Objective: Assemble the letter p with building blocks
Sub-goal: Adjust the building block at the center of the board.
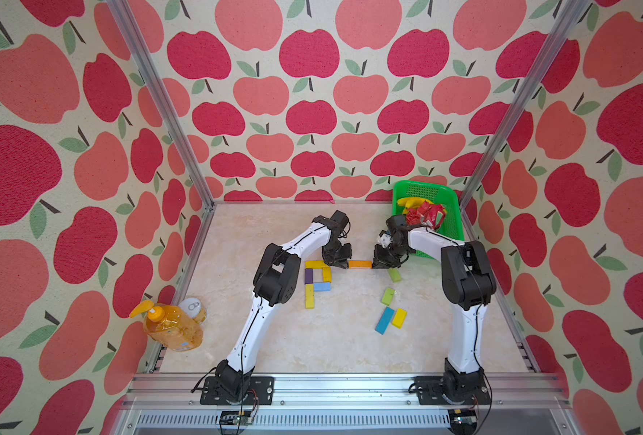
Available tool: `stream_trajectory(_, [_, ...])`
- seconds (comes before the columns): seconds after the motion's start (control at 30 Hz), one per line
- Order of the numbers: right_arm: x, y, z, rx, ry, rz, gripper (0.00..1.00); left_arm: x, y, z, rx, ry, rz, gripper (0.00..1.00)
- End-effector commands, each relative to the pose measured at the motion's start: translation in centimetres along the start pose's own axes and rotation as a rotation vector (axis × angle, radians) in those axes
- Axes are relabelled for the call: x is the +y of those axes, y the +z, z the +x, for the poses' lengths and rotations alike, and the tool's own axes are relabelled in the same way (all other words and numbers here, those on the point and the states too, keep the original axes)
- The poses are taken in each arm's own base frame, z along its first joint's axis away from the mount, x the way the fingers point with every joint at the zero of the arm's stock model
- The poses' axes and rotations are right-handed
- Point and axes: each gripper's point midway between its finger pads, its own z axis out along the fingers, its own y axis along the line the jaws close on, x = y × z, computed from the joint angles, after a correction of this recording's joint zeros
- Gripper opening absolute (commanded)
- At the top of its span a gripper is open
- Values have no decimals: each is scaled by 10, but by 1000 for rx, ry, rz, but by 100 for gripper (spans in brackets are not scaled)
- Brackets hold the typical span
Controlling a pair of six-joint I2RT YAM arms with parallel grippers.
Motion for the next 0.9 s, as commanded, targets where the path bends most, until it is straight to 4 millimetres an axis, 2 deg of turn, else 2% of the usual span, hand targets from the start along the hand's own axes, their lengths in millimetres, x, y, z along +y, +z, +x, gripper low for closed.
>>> stream_trajectory(0.0, [-11,20,4,32,-16,41,0,-14,-11,7,-10,23,38,13])
stream_trajectory(0.17, [-11,22,11,42,-16,52,2,-9,-14,8,-16,11,37,13])
stream_trajectory(0.3, [-14,12,11,10,-21,81,5,-4,-26,7,-55,12,4,13])
stream_trajectory(0.43, [-8,-11,7,-49,-41,92,11,-3,-50,4,-124,33,-36,14])
stream_trajectory(0.53, [6,-33,4,-113,-82,73,21,-4,-68,1,-180,52,-53,16])
stream_trajectory(0.6, [10,-50,7,-150,-97,79,28,-8,-79,2,-215,68,-44,22])
stream_trajectory(0.7, [0,-68,20,-178,-104,139,41,-13,-91,5,-251,83,-10,32])
stream_trajectory(0.8, [-19,-74,36,-172,-111,224,50,-17,-98,10,-268,92,18,38])
stream_trajectory(0.87, [-31,-73,41,-164,-111,270,52,-18,-99,13,-267,99,30,38])
